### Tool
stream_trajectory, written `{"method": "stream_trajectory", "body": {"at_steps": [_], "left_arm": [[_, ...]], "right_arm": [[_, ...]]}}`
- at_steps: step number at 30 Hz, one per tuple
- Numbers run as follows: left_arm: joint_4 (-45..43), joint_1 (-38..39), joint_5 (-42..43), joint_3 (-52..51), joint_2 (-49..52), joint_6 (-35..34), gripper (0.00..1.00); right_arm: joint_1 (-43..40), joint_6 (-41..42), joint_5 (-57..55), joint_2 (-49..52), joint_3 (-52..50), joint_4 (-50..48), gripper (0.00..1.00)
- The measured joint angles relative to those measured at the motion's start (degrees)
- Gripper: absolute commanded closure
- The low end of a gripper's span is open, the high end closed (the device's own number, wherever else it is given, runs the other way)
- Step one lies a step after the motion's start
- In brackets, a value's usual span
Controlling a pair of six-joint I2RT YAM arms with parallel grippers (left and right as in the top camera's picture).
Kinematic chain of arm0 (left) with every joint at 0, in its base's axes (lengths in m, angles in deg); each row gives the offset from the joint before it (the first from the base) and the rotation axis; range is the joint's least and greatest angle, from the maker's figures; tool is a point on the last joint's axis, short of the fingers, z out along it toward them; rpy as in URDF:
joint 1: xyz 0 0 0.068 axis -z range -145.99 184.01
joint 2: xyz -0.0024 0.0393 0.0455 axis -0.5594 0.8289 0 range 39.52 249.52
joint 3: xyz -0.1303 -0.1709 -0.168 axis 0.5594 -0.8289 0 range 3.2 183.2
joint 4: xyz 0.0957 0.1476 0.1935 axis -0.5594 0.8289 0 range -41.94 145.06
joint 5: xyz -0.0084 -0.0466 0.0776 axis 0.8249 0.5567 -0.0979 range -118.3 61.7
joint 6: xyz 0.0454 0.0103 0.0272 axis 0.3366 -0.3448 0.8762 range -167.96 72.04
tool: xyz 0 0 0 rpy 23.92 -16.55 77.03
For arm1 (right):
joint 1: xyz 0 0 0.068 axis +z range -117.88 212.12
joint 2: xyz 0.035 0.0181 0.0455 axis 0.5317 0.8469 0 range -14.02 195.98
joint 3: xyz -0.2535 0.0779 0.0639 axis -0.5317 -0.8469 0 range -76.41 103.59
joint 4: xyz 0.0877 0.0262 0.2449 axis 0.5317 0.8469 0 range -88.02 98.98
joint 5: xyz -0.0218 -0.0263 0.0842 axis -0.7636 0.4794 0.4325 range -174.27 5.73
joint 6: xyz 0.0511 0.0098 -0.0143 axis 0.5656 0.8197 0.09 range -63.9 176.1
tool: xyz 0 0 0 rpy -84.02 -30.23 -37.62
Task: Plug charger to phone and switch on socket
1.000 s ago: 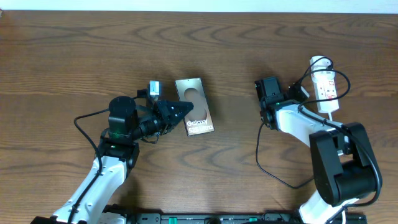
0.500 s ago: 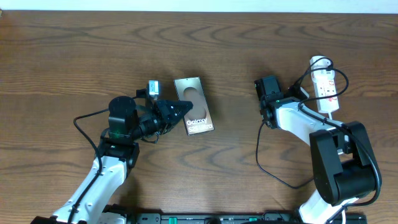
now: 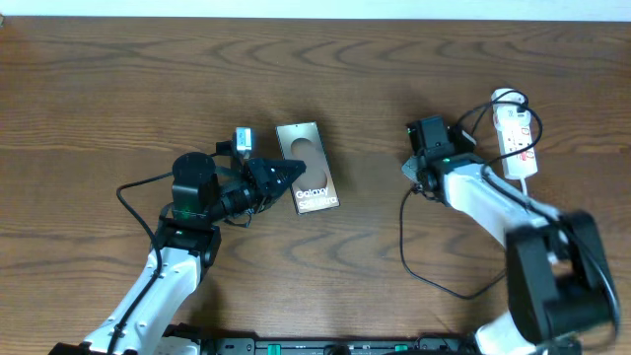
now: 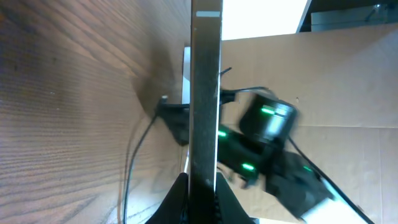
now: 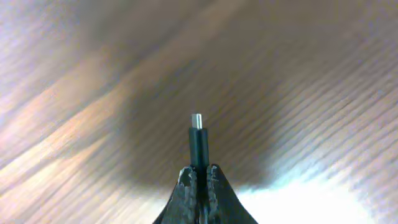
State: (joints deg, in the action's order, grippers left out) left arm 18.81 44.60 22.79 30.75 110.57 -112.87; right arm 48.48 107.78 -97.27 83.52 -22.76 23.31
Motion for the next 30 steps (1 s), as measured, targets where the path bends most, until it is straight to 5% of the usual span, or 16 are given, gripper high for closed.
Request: {"method": "stream_trajectory", "body": {"at_steps": [7, 17, 23, 30], "left_arm": [[-1.7, 0.0, 0.0, 0.0, 0.0, -0.1, 0.93], [-21.6, 0.0, 1.0, 0.1, 0.2, -6.2, 0.93], [-22.8, 0.0, 2.1, 0.1, 0.2, -8.7, 0.92], [-31.8, 0.0, 6.3, 0.2, 0.2, -10.3, 0.93]], "right_arm": [[0.0, -15.9, 19.4, -23.7, 0.8, 9.5, 0.99], [0.0, -41.0, 52.2, -41.6, -1.1, 29.5, 0.99], [0.0, -49.2, 68.0, -42.8, -9.3, 19.1, 0.99], [0.0, -45.8, 80.5, -34.5, -16.5, -1.3, 0.99]]}}
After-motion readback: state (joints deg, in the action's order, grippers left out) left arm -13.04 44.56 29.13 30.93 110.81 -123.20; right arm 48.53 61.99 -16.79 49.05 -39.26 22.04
